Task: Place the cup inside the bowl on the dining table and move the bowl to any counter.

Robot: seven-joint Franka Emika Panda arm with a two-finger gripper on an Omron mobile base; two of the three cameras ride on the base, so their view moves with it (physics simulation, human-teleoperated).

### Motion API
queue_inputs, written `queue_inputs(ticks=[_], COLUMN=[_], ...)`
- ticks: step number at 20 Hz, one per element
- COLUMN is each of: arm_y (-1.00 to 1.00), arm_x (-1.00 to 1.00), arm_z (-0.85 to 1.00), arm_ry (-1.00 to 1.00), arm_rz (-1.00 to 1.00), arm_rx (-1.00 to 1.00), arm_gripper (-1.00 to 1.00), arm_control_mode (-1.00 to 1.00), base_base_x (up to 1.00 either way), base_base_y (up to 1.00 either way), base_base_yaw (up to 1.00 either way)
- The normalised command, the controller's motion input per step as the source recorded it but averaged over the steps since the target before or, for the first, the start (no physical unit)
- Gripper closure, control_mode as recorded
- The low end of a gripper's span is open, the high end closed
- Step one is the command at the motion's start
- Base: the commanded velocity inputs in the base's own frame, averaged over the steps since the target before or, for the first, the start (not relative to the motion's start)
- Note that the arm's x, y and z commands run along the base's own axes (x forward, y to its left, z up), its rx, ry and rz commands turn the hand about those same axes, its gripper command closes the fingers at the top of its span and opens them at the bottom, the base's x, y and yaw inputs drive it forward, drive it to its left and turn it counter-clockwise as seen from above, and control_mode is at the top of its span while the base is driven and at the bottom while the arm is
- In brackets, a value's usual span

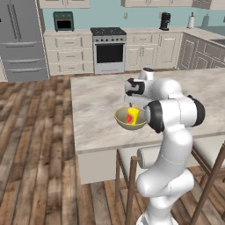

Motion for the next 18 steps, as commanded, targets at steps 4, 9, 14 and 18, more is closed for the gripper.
queue_inputs(ticks=[4, 9, 14, 18], arm_y=[-0.22, -0.41, -0.35, -0.22], arm_x=[-0.18, -0.2, -0.11, -0.01], arm_z=[0.09, 0.0, 0.0, 0.0], arm_ry=[-0.06, -0.05, -0.01, -0.01], arm_rz=[0.0, 0.0, 0.0, 0.0], arm_rx=[0.0, 0.0, 0.0, 0.0], arm_gripper=[-1.0, -1.0, -1.0, -1.0], arm_control_mode=[-1.0, -1.0, -1.0, -1.0], base_base_x=[0.0, 0.0, 0.0, 0.0], base_base_y=[0.0, 0.0, 0.0, 0.0], base_base_yaw=[0.0, 0.0, 0.0, 0.0])
